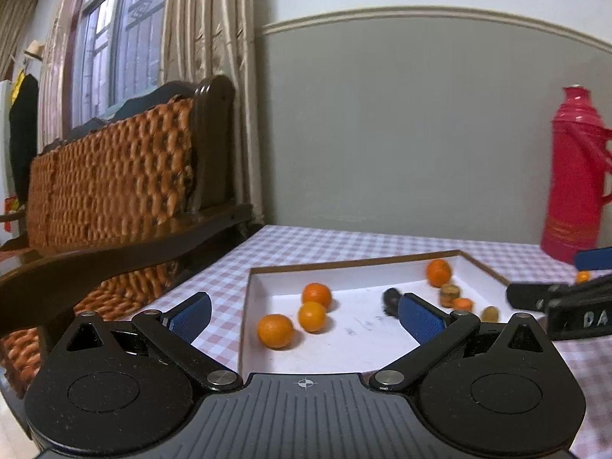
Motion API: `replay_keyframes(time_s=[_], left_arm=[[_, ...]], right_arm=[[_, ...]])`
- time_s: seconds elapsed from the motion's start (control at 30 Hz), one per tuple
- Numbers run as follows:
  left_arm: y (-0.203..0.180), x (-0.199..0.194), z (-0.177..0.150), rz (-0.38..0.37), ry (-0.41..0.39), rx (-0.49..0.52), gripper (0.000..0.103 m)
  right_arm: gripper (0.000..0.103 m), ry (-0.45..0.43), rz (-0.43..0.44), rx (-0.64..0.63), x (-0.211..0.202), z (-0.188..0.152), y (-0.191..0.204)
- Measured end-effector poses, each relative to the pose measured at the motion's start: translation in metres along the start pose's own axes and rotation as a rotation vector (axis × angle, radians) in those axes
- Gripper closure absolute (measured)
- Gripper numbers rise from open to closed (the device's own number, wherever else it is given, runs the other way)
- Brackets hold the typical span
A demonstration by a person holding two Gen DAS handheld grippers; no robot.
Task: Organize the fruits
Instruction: 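Move both tools back toward the small orange and brown nut by the thermos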
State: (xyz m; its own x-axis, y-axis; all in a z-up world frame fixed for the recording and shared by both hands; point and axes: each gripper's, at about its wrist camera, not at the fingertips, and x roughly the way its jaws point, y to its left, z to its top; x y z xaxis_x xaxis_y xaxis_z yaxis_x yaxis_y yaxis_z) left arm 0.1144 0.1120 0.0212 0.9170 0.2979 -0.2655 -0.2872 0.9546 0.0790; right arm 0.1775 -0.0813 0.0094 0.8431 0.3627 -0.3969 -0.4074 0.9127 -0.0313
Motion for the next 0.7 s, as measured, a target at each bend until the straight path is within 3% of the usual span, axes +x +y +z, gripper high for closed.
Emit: replay_keyframes(time_s=[0.2, 0.47, 0.7], left_arm=[[-0.001, -0.021, -0.001, -0.011, -0.039, -0.015, 0.000], [-0.023, -0.045, -0.006, -0.035, -0.074, 0.050, 0.000], [-0.031, -0.055, -0.007, -0.067, -0.097, 0.002, 0.000]], right_arm=[[0.006, -0.014, -0.006, -0.036, -0.028, -0.011, 0.005], [0.006, -0.031, -0.021, -0.052, -0.060, -0.024, 0.006], [0.006, -0.045, -0.085, -0.015, -0.080, -0.033, -0.011]])
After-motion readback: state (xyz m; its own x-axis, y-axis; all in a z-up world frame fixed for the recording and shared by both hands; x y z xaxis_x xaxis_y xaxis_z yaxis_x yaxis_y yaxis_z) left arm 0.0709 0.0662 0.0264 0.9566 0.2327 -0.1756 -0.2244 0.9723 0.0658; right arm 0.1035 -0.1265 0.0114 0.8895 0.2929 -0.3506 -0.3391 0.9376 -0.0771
